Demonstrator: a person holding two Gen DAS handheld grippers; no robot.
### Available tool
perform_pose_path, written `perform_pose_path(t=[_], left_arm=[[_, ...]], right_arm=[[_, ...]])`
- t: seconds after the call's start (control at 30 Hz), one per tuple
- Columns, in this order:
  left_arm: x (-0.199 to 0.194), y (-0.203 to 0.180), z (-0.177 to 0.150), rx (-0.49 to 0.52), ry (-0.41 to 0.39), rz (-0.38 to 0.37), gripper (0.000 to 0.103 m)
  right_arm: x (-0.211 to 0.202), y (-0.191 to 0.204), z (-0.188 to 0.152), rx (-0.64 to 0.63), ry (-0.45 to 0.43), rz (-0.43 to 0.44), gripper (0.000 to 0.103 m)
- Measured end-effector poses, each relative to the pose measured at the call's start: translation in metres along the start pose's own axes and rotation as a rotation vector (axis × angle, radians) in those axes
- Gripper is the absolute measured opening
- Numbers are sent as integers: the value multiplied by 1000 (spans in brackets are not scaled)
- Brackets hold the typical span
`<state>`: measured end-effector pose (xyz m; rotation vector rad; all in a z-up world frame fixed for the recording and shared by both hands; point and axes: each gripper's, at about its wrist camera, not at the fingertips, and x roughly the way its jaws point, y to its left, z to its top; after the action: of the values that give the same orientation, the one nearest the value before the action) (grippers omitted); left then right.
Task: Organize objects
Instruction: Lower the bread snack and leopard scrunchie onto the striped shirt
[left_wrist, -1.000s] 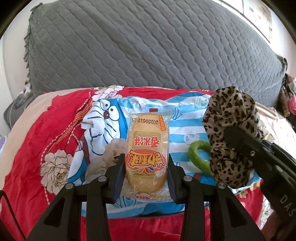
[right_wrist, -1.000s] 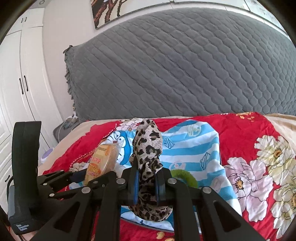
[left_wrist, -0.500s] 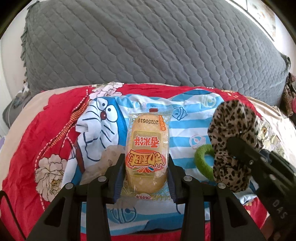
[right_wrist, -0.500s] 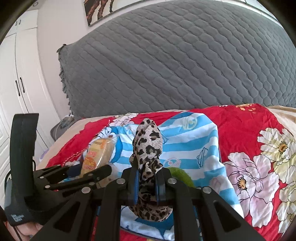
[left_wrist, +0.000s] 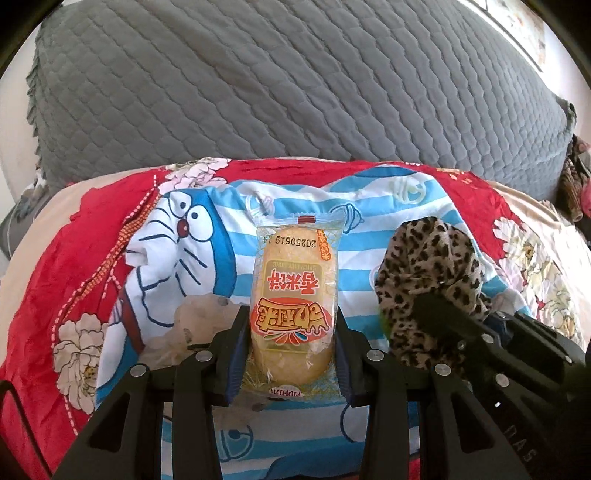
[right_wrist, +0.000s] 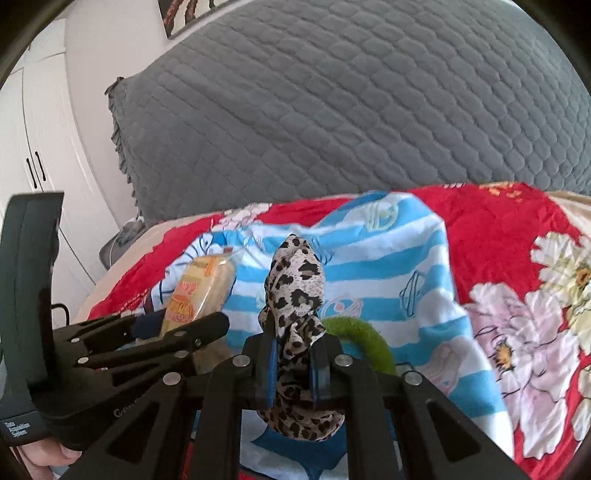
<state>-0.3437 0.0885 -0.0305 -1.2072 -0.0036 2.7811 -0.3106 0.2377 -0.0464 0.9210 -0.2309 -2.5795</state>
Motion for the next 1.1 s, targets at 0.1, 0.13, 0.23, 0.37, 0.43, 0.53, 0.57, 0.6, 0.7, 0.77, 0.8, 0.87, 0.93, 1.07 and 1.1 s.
perform_pose_path(t=[0.1, 0.13, 0.23, 0.37, 0.43, 0.53, 0.57, 0.6, 0.7, 0.77, 0.8, 0.87, 0.93, 1.07, 1.1], left_arm=[[5, -2, 0, -2, 9, -2, 42], [6, -2, -1, -2, 11, -3, 42], [9, -6, -2, 7, 16, 1, 42], [12, -8, -4, 17, 21, 6, 42], [16, -6, -4, 16, 29, 3, 42], [22, -4, -7, 10, 43, 3, 42], [24, -4, -8, 13, 48, 1, 42], [24, -4, -9, 13, 48, 1, 42], [26, -3, -9, 10, 51, 0, 42], [26, -3, -9, 13, 55, 2, 42], [26, -2, -9, 12, 52, 4, 43], [26, -1, -9, 9, 57, 11, 43], [27, 0, -10, 2, 60, 9, 45], [27, 2, -10, -3, 66, 10, 45], [27, 3, -10, -6, 68, 10, 45]], right_arm=[[5, -3, -3, 7, 13, 1, 13], [7, -3, -3, 8, 17, -4, 13], [8, -5, -4, 12, 20, -1, 13], [12, -6, -5, 16, 31, -12, 13], [13, -6, -6, 15, 33, -21, 13], [17, -6, -7, 11, 44, -30, 13], [18, -6, -7, 11, 47, -35, 13], [19, -7, -8, 10, 53, -43, 14], [22, -9, -9, 12, 67, -55, 16], [22, -9, -10, 10, 68, -55, 16], [22, -9, -10, 11, 71, -59, 16], [21, -9, -10, 10, 73, -58, 16], [21, -9, -10, 8, 74, -58, 16], [21, -9, -10, 6, 77, -57, 16], [20, -9, -10, 5, 78, -58, 16]])
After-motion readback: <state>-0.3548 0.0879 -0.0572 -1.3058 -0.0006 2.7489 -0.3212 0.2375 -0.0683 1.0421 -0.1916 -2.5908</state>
